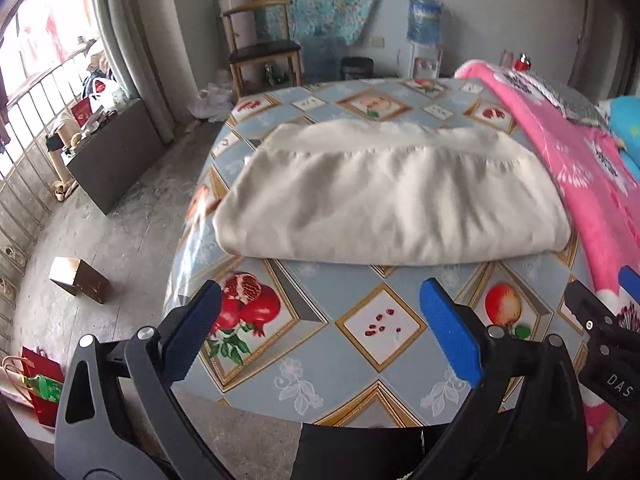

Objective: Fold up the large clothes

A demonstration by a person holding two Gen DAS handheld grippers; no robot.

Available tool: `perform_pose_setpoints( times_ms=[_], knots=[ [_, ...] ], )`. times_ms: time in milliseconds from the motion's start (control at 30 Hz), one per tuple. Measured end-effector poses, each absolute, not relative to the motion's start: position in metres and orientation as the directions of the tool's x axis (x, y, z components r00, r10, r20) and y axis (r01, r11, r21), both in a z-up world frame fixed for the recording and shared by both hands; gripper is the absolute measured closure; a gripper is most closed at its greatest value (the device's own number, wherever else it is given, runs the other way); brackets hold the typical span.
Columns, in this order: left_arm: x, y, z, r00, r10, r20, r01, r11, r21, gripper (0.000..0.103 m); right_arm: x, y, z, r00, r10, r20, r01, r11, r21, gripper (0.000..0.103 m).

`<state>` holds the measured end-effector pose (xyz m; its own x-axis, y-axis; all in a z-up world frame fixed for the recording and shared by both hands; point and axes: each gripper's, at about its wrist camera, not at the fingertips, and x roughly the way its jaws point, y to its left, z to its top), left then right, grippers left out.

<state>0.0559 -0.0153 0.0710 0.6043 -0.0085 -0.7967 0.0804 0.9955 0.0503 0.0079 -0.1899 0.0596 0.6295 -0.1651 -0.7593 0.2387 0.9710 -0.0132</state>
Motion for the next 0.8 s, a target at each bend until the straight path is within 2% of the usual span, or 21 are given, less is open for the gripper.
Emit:
perform_pose_setpoints(
  times_ms=[800],
  knots=[
    [0.074,-0.021,0.048,0.513,-0.059,-0.856,0.107,0.994,-0.005,0.007,0.024,-0.185,0.053,0.602,-0.178,-0.778,0.230,0.972,-0.044,0.006]
  ],
)
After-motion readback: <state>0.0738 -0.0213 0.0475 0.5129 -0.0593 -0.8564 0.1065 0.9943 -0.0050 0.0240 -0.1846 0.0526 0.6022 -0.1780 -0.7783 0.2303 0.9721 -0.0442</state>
